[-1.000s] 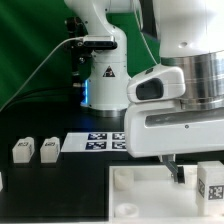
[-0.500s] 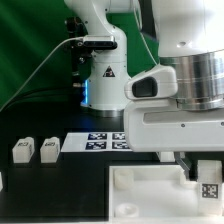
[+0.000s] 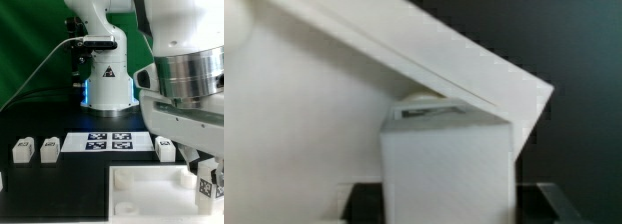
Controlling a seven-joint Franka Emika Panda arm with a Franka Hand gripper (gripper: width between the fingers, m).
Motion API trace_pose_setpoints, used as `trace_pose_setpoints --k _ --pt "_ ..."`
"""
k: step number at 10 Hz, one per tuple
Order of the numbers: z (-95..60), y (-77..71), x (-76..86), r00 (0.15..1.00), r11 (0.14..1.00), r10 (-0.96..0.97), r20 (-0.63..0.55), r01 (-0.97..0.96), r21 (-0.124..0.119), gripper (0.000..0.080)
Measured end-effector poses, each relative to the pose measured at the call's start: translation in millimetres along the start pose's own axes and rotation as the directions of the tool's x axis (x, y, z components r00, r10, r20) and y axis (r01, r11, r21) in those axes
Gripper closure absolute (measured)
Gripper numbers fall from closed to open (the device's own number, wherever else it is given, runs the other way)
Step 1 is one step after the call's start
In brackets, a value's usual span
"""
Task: Assemble one leg
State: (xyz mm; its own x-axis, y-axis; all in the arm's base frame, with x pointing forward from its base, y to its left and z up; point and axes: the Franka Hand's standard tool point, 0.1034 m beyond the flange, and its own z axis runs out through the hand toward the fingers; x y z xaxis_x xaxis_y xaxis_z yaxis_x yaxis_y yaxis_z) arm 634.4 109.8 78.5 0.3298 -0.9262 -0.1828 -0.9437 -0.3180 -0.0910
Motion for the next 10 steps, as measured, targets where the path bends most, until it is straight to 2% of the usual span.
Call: trace_pose_setpoints --k 2,7,10 --pt "3.2 2.8 2.0 0.948 0.948 0.314 0.055 -0.316 0.035 0.0501" --pt "2.4 3.2 1.8 0.752 0.754 0.654 0.088 -0.657 0.014 0.0502" --pt "3.7 4.4 1.0 0.739 0.740 0.669 0.081 -0.672 0.011 0.0502"
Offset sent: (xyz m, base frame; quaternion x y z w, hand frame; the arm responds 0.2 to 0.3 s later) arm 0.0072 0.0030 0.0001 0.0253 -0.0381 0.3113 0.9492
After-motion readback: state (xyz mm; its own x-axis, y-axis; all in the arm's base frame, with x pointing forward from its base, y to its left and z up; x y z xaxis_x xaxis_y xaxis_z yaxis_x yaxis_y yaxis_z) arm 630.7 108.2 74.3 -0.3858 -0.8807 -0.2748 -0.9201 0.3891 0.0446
